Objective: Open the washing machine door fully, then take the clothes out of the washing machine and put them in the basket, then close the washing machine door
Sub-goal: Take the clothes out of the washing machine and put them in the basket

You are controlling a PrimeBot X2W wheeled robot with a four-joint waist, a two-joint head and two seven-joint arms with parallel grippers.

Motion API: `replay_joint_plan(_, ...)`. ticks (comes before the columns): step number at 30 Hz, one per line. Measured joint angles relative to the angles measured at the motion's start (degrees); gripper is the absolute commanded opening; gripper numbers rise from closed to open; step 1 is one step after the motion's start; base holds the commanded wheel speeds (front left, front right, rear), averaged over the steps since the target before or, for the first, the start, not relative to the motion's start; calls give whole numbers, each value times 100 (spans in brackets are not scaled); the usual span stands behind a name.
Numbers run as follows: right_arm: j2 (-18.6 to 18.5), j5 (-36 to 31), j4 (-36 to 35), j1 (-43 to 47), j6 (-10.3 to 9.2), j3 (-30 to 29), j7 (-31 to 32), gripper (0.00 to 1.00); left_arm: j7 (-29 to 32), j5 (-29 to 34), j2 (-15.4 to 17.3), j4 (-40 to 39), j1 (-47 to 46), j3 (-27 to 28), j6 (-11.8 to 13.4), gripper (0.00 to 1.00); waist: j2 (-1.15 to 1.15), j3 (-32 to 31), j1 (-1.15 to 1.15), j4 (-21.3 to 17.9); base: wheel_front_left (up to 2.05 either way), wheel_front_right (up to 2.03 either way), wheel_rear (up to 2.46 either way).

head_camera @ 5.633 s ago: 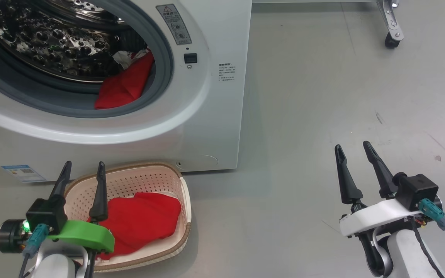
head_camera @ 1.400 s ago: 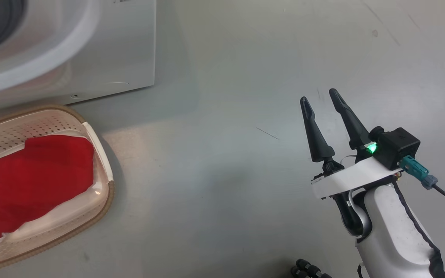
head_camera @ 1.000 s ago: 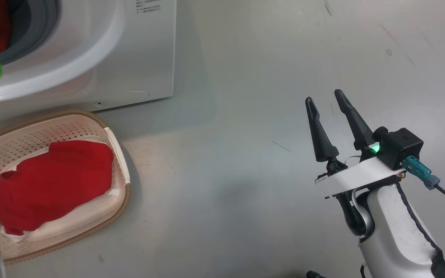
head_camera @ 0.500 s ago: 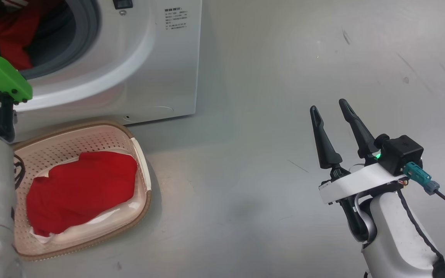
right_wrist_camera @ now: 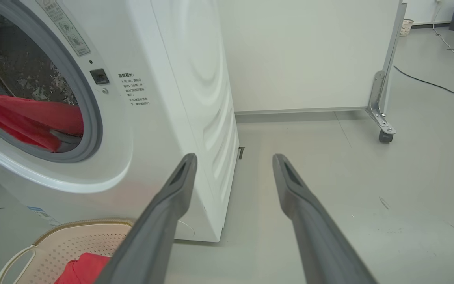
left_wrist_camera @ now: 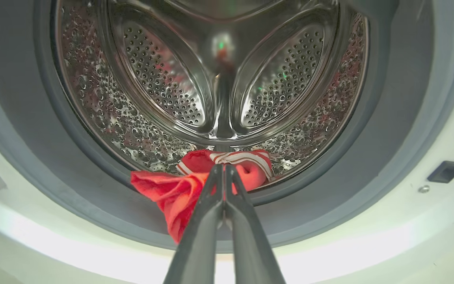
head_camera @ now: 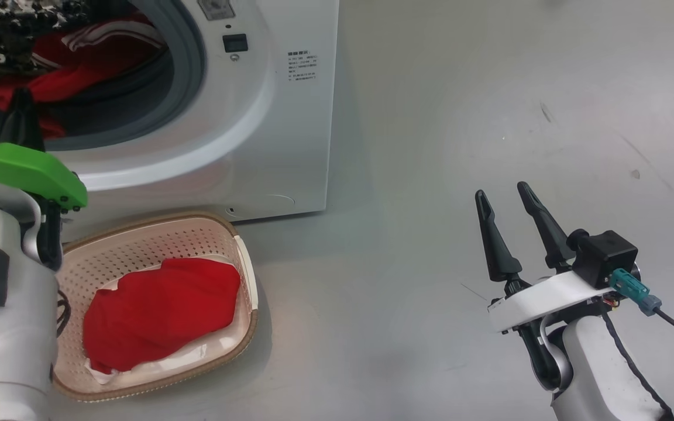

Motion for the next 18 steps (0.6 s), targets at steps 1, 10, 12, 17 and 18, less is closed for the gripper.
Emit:
replay_joint_plan(1, 0, 0, 15, 22, 1, -2, -1, 100, -44, -1, -9, -21, 58, -4, -1, 0, 0, -48, 0, 21, 0, 0, 0)
replay_joint_plan(10, 0, 0, 37, 204, 1, -45, 0, 100, -153, 100, -49, -558, 465, -249, -19, 0, 0, -441, 0, 181, 0, 0, 0)
replay_joint_plan(12, -1, 1, 37, 251, 1, -43, 0, 100, -153, 101, -65, -701, 509, -277, -19, 0, 0, -499, 0, 212, 0, 0, 0)
replay_joint_plan(17, 0, 0, 37, 262, 2, -41, 0, 100, -169, 160, -56, -1162, 615, -405, -19, 0, 0, -573, 0, 258, 0, 0, 0)
replay_joint_plan(18, 0, 0, 37, 262, 2, -41, 0, 100, -169, 160, -57, -1284, 639, -421, -19, 0, 0, -583, 0, 262, 0, 0, 0)
